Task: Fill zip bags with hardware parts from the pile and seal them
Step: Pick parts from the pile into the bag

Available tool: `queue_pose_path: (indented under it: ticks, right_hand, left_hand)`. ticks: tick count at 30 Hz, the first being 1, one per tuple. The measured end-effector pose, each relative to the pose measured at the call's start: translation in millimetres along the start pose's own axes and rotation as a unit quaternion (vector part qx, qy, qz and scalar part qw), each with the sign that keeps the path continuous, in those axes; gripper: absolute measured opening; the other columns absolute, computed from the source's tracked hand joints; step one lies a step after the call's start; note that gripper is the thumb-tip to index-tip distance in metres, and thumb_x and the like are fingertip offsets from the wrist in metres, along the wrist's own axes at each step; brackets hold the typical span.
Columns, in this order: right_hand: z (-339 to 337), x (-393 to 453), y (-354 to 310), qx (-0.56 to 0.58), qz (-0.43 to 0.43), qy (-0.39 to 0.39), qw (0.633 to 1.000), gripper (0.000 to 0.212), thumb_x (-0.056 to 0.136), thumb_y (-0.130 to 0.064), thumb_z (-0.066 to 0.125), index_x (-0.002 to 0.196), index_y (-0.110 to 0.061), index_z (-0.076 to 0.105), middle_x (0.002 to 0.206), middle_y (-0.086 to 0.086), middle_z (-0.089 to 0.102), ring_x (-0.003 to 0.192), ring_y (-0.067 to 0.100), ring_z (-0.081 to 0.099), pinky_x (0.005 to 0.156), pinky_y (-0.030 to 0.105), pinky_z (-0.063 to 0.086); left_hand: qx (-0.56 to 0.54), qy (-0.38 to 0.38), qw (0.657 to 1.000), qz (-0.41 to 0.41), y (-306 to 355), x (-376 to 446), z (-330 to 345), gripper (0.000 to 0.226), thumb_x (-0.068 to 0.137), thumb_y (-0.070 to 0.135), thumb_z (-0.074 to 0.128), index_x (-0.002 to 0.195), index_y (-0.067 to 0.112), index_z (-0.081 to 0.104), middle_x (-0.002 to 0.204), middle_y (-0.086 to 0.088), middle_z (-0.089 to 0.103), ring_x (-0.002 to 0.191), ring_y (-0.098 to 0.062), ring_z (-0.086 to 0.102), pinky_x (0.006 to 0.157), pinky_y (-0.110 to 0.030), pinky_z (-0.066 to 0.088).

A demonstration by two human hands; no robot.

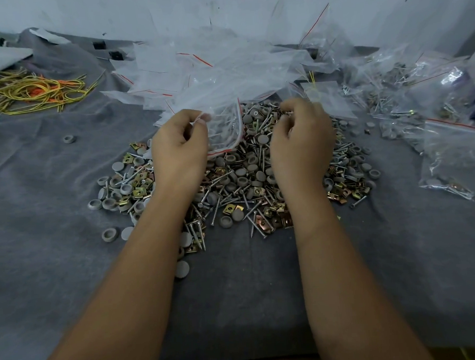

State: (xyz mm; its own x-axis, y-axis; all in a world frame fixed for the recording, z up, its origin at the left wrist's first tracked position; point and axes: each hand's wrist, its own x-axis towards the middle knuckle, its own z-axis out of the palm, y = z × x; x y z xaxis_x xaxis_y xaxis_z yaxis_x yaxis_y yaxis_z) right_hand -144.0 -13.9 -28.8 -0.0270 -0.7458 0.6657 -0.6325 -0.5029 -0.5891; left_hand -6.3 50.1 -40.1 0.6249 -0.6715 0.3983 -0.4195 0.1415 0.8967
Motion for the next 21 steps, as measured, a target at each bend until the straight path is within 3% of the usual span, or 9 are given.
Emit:
queue_pose_path:
  ticks: [4, 9, 15, 21]
  right_hand:
    - [-1, 7, 15, -0.102, 0.067, -0.059, 0.991, 0.038, 0.095, -0.016, 0.048, 0.130, -0.025, 0.057, 0.124, 0.004, 0.057, 0.118, 0.026, 0.045, 0.099, 0.041, 0.036]
    - [3, 3, 20, -0.145, 0.068, -0.146, 0.976, 0.036, 0.094, -0.027, 0.049, 0.128, -0.034, 0.059, 0.133, 0.001, 0.052, 0.132, 0.026, 0.032, 0.111, 0.044, 0.019]
    - [8, 3, 23, -0.151, 0.050, -0.175, 0.972, 0.039, 0.093, -0.031, 0.052, 0.132, -0.032, 0.055, 0.137, -0.001, 0.049, 0.133, 0.023, 0.029, 0.106, 0.045, 0.017]
    - [9, 6, 22, -0.086, 0.096, -0.127, 0.984, 0.021, 0.091, -0.019, 0.058, 0.104, -0.033, 0.068, 0.111, -0.008, 0.065, 0.121, 0.022, 0.041, 0.094, 0.039, 0.022]
  left_hand:
    - [-0.010, 0.001, 1.000, -0.012, 2, -1, 0, 0.021, 0.098, 0.015, 0.049, 0.097, 0.021, 0.068, 0.044, 0.014, 0.036, 0.041, -0.003, 0.028, 0.042, -0.020, 0.027]
    - [-0.018, -0.009, 1.000, -0.020, 5, -3, 1, 0.020, 0.099, 0.013, 0.048, 0.099, 0.017, 0.068, 0.039, 0.014, 0.034, 0.038, -0.004, 0.027, 0.041, -0.019, 0.026]
    - [-0.026, -0.015, 0.999, -0.027, 7, -4, 0, 0.019, 0.099, 0.015, 0.049, 0.097, 0.019, 0.067, 0.042, 0.014, 0.034, 0.040, -0.003, 0.027, 0.040, -0.020, 0.027]
    - [-0.022, -0.021, 0.999, -0.022, 6, -4, 1, 0.020, 0.099, 0.015, 0.049, 0.094, 0.022, 0.067, 0.041, 0.014, 0.034, 0.040, -0.005, 0.027, 0.042, -0.021, 0.028]
